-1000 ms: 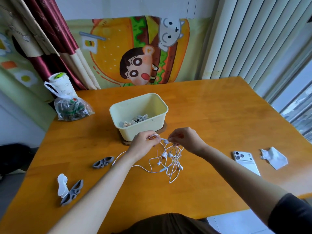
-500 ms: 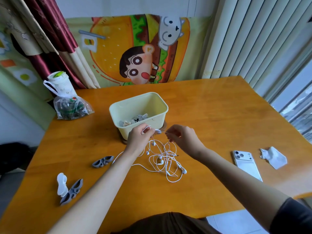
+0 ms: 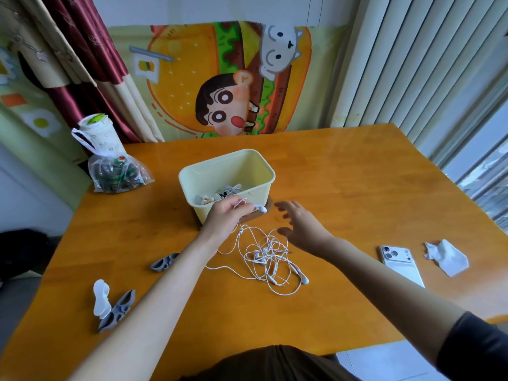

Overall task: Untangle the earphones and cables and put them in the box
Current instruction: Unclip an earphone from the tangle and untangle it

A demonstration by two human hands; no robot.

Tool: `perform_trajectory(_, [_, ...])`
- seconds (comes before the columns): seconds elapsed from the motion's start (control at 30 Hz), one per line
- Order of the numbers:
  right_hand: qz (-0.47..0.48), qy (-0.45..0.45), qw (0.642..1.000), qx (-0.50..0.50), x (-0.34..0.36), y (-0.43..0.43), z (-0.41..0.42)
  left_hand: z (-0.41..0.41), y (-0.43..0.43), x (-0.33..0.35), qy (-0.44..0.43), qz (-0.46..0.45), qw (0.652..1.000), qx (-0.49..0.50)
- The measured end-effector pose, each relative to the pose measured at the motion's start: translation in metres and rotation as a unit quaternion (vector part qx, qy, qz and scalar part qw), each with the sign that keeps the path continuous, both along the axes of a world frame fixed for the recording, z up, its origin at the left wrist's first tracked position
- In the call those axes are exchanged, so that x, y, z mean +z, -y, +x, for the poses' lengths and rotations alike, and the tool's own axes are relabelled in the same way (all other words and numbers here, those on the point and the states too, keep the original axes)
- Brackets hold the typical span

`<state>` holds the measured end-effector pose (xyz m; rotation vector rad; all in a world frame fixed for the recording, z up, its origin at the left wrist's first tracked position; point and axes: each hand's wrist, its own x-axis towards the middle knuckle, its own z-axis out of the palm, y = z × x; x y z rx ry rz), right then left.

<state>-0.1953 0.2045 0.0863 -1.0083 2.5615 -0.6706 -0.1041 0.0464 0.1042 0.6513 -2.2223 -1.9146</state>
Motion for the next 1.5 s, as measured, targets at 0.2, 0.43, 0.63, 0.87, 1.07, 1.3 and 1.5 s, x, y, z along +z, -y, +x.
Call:
perform_trajectory(0.2, [-0.092, 0.037, 0.992, 0.083, 0.004, 0.018, 0.002, 0.003, -0.002, 0.015, 0.009, -0.020, 0.992, -0.124])
perform_trajectory(0.43, [-0.100, 0.108, 0.988, 0.040, 0.003, 0.019, 0.003, 0.009, 0.020, 0.018, 0.000, -0.026, 0.997, -0.076])
perform_trajectory(0.63, [-0.222, 0.133, 0.964, -0.054, 0.016, 0.021, -0.004, 0.012, 0.031, 0.006, 0.038, -0.093, 0.995, -0.004])
perform_trajectory(0.87, [-0.075, 0.070, 0.995, 0.002, 0.012, 0.007, -0.017, 0.012, 0.040, 0.000, 0.026, -0.073, 0.991, 0.112])
perform_trajectory(1.07, [-0.009, 0.084, 0.996, -0.034, 0.001, -0.006, -0.027, 0.012, 0.046, -0.010, 0.050, -0.059, 0.986, 0.148])
perform_trajectory(1.3, [-0.042, 0.104, 0.991, -0.070, 0.006, -0.002, -0.030, 0.005, 0.026, -0.021, 0.122, -0.002, 0.989, 0.081])
perform_trajectory(1.5, [-0.121, 0.153, 0.976, -0.094, 0.012, 0.004, -0.028, 0.005, 0.024, -0.027, 0.134, -0.026, 0.990, 0.029])
